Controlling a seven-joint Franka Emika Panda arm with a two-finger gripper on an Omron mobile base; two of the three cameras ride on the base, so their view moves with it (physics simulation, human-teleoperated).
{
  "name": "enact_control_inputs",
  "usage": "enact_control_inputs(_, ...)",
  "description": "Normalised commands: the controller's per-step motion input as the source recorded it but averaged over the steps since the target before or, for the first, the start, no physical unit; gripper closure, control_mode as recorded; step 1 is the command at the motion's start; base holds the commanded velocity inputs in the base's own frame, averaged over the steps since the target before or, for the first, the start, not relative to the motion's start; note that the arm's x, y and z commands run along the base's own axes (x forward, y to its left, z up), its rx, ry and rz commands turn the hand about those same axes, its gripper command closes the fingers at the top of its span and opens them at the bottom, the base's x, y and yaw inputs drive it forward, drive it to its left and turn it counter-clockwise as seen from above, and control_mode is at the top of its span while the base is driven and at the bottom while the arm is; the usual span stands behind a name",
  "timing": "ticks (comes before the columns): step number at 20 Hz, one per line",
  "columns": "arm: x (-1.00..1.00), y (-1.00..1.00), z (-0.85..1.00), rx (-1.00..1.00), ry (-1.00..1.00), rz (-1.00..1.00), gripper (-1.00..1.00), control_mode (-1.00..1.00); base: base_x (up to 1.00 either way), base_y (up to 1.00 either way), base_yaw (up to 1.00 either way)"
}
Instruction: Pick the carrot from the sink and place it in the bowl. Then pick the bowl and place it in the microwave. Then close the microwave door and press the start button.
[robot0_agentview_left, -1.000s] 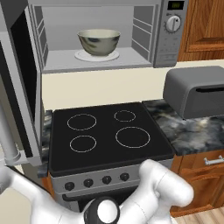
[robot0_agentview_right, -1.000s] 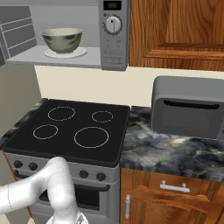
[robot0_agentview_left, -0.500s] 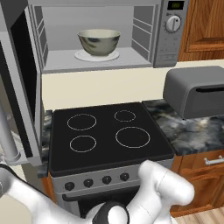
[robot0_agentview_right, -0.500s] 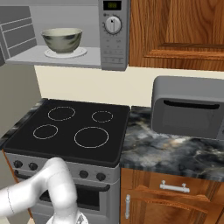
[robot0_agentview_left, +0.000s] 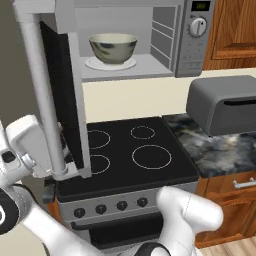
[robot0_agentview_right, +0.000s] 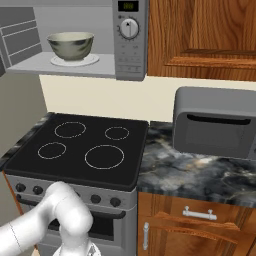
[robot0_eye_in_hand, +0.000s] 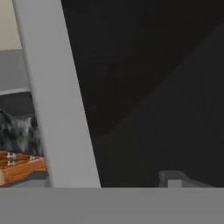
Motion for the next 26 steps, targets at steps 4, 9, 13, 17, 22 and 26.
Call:
enact_control_inputs(4,-0.12,-0.97,0.50,0.18,-0.06,0.12,-1.00,-1.00,0.00,0.00,0.00)
enact_control_inputs(9,0.00,-1.00,0.57,0.19,0.00,0.10,-1.00,-1.00,0.00,0.00,0.00)
enact_control_inputs(13,0.18,-1.00,0.55,0.18,0.00,0.17,-1.00,-1.00,0.00,0.00,0.00)
enact_control_inputs(17,0.18,-1.00,0.56,0.16,0.00,0.20,-1.00,-1.00,0.00,0.00,0.00)
enact_control_inputs(22,0.20,-0.94,0.76,0.13,0.04,0.23,-1.00,-1.00,0.00,0.00,0.00)
enact_control_inputs(26,0.33,-0.91,0.84,0.14,0.14,0.24,-1.00,-1.00,0.00,0.00,0.00)
